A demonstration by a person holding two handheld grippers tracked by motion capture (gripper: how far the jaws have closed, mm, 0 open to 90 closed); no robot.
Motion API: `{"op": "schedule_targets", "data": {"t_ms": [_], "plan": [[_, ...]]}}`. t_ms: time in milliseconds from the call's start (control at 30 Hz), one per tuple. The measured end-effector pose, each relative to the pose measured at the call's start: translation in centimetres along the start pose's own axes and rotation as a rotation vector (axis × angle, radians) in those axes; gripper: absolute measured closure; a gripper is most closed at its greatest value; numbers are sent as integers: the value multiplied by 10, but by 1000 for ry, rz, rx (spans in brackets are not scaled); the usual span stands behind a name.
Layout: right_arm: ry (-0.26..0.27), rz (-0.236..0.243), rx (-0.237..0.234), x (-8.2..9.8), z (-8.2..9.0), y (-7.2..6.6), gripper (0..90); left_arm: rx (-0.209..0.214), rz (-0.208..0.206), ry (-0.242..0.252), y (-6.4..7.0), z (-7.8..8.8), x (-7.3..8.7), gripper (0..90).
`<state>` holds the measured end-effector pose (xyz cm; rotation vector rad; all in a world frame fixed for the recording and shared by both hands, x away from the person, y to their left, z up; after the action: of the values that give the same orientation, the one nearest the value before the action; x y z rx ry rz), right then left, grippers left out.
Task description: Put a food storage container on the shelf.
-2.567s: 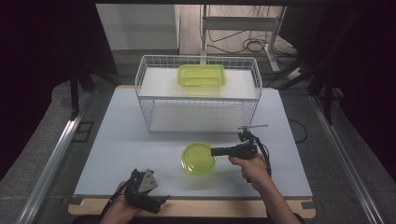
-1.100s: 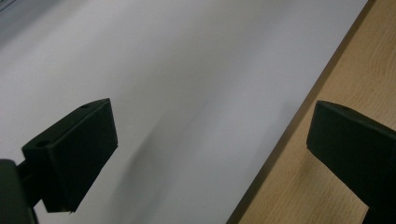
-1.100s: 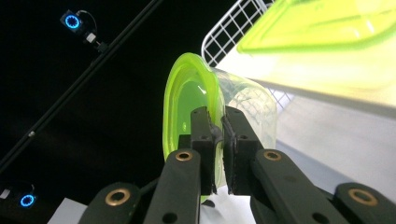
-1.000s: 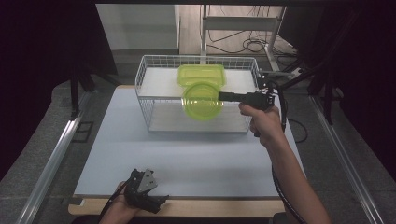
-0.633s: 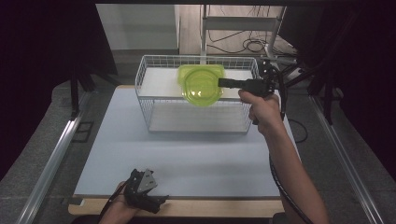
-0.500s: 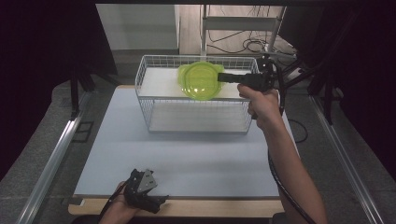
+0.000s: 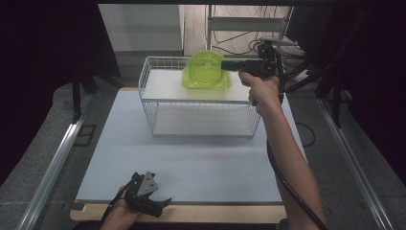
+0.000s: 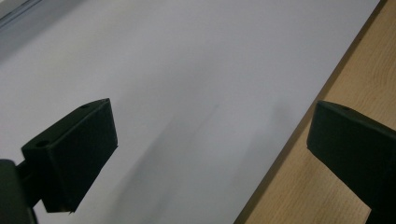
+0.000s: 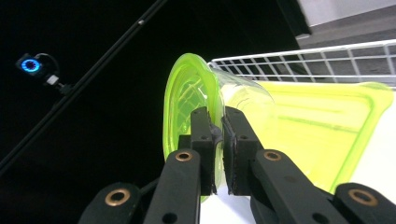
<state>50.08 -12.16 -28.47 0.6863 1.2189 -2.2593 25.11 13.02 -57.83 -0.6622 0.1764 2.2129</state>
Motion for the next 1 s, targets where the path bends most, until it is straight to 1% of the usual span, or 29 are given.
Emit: {"op": "schedule_targets", "data": {"t_ms": [133,233,333,433,500,567,700,767,933,1000], "plan": [[0,-19,11,-5,-3,6,837,1,-10,-3,1,0,0,16],[3,-32,5,-8,-4,9,836,3,-11,-7,1,-1,0,16],[-10,-49,5,-11,-5,10,830,2,-11,-9,1,-1,0,16],[-18,-58,45,-14,-7,11,815,3,-14,-12,2,-2,0,16],[-23,-55,92,-16,-7,12,802,4,-17,-15,2,-2,0,17],[-29,-47,127,-17,-8,12,793,4,-20,-19,3,-3,1,16],[-34,-43,174,-19,-10,13,755,5,-23,-22,3,-3,1,17],[-35,-45,180,-19,-11,15,732,4,-24,-23,3,-3,1,17],[-41,-50,195,-20,-13,17,730,6,-26,-27,4,-4,1,17],[-44,-52,202,-20,-14,18,715,8,-27,-28,4,-4,1,17]]}}
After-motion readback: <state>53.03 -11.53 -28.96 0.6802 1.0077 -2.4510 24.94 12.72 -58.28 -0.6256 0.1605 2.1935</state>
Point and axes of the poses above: each handheld gripper's, and its own axes: z roughly backward along the jaws, x roughly out of its underside, y roughly to its right, the point moved 6 cm from there along -z, roughly forward along the jaws, and after that the axes turned 15 degrees about -y, right-handed, at the moved point
